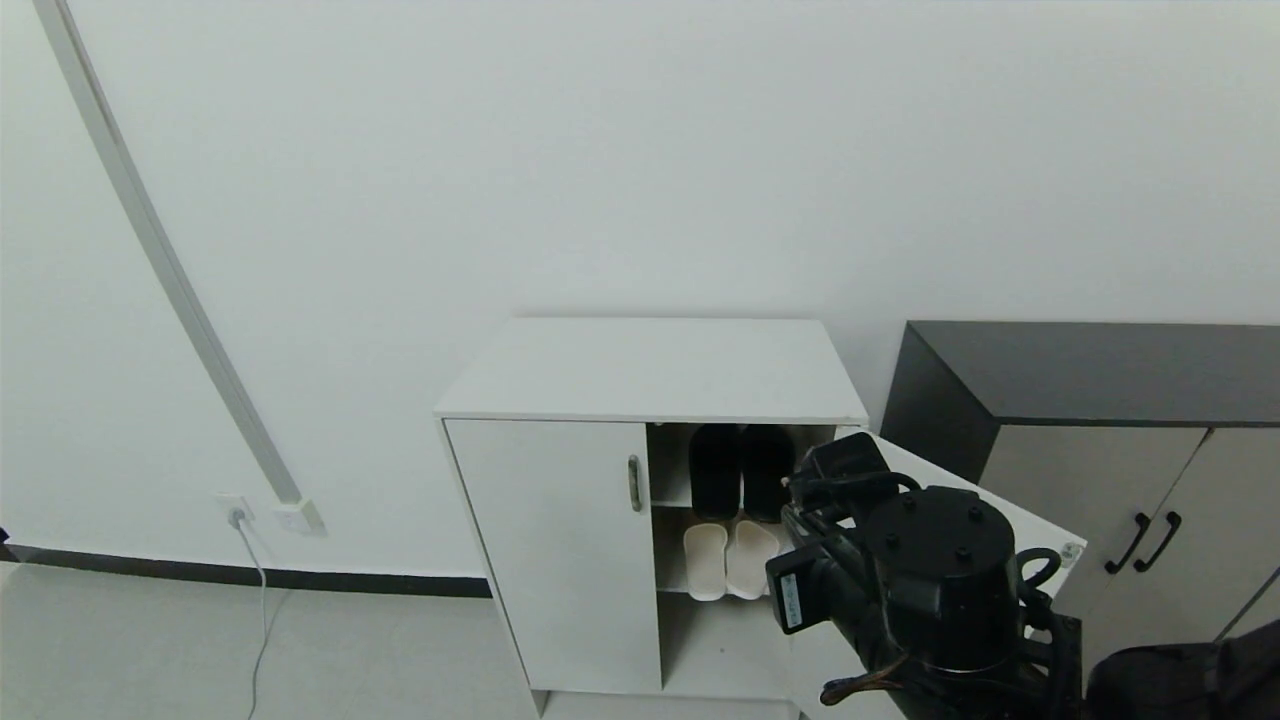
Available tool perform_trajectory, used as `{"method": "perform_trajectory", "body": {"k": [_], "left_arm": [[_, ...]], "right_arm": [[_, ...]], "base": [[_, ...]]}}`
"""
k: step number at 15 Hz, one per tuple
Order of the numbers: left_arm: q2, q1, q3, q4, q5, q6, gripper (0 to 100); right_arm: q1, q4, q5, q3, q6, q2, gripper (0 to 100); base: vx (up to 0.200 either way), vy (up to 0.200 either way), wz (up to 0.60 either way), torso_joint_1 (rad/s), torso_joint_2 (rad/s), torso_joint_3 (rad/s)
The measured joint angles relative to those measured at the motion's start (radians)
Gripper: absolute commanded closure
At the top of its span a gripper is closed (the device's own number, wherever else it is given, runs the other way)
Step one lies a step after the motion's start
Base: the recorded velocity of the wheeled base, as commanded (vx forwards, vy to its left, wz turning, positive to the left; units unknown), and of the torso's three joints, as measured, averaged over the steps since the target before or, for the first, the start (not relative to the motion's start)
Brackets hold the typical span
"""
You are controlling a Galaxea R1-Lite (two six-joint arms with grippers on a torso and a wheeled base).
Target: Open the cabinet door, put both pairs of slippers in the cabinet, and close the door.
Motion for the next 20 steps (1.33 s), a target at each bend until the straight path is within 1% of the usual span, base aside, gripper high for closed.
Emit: {"method": "perform_trajectory", "body": {"k": [3, 12, 17, 20], "left_arm": [[0.000, 0.000, 0.000, 0.000, 0.000, 0.000, 100], [0.000, 0.000, 0.000, 0.000, 0.001, 0.000, 100], [0.000, -0.001, 0.000, 0.001, 0.002, 0.000, 100], [0.000, 0.000, 0.000, 0.001, 0.002, 0.000, 100]], "right_arm": [[-0.013, -0.011, -0.005, 0.009, -0.018, 0.009, 100], [-0.033, -0.020, -0.004, 0.034, -0.030, 0.011, 100], [-0.044, -0.070, 0.002, 0.054, -0.063, 0.012, 100], [-0.046, -0.076, 0.001, 0.060, -0.064, 0.012, 100]], "base": [[0.000, 0.000, 0.00, 0.149, -0.33, -0.180], [0.000, 0.000, 0.00, 0.004, -0.01, -0.004], [0.000, 0.000, -0.60, 0.002, 0.00, 0.006], [0.000, 0.000, -0.60, 0.004, 0.00, -0.001]]}}
